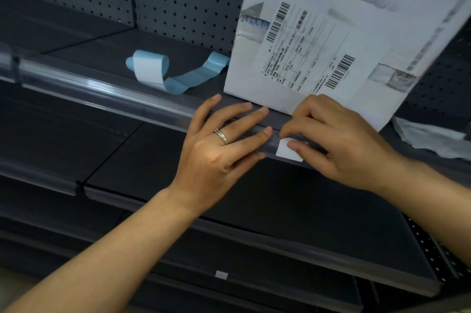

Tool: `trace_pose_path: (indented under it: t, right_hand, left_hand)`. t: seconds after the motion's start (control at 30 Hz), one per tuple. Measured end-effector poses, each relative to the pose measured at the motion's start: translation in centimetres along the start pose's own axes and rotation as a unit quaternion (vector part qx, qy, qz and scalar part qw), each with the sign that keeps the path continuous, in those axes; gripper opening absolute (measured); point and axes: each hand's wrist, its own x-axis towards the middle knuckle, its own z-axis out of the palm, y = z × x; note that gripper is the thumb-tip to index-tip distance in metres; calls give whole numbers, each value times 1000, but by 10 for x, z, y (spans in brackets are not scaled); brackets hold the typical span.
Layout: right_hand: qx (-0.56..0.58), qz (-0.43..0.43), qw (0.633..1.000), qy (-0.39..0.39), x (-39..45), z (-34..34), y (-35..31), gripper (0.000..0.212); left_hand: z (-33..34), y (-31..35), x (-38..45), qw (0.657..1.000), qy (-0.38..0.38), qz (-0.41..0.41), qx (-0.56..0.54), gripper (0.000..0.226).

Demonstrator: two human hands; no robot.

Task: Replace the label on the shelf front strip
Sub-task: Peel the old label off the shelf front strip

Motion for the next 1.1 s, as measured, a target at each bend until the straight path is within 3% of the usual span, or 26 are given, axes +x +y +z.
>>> trace_pose_path:
  t: [0.27,0.67,0.8,1.1]
  right_hand:
    - [14,-10,1000,14,1,2,2,10]
    - [-48,-47,998,6,-2,2,-2,16]
    - [-3,-4,1000,-1,-1,-1,-3,12]
    - [-9,3,1000,-15,3,-3,-7,11]
  left_hand:
    - [2,0,-1,1000,3,0,-4,29]
    - [2,-1,-1,1000,1,-3,-3,30]
    - [1,0,-1,1000,-2,-5,-6,32]
    - [-2,0,1,1000,-12,-14,-18,36]
